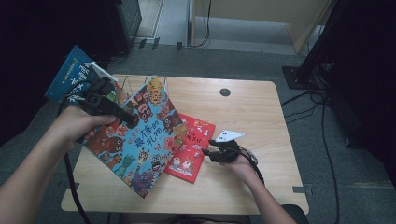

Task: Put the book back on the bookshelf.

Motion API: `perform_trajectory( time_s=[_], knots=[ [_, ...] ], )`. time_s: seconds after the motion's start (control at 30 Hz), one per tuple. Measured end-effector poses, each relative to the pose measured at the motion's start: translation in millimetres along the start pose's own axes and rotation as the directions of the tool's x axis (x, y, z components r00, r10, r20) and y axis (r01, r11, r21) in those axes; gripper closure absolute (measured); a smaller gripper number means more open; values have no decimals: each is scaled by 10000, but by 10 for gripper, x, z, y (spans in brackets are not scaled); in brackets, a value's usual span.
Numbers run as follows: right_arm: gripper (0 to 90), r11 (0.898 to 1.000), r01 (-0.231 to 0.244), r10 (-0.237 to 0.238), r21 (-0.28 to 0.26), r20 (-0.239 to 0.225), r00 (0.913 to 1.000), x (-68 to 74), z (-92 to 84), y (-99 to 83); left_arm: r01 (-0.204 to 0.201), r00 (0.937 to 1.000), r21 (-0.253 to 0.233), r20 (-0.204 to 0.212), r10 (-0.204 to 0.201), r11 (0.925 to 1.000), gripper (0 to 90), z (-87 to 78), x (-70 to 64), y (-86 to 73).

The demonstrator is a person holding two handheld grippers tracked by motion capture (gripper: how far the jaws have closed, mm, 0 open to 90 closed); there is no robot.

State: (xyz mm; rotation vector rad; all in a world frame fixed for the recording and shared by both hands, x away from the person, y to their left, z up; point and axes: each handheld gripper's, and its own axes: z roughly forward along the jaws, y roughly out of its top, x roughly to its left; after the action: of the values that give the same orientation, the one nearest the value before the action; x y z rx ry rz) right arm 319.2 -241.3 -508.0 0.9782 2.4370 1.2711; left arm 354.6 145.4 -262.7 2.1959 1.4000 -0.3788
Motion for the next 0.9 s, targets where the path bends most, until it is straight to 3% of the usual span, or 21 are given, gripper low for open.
perform_trajectory(
  time_s=[0.47, 0.7, 0.9],
  knots=[
    [465, 9997, 122, -125, 219, 127, 9998, 6, 109, 3, 743, 9970, -667, -162, -755, 9950, 814, -346, 330, -384],
    [454, 9993, 277, -283, 250, 219, 9994, 18, 115, -2, 1209, 9921, -991, -209, -1235, 9877, 812, -518, 535, -588],
    [441, 9996, 181, -183, 217, 126, 9998, 15, 116, -13, 1709, 9851, -1571, 79, -1718, 9727, 813, -723, 733, -758]
  ],
)
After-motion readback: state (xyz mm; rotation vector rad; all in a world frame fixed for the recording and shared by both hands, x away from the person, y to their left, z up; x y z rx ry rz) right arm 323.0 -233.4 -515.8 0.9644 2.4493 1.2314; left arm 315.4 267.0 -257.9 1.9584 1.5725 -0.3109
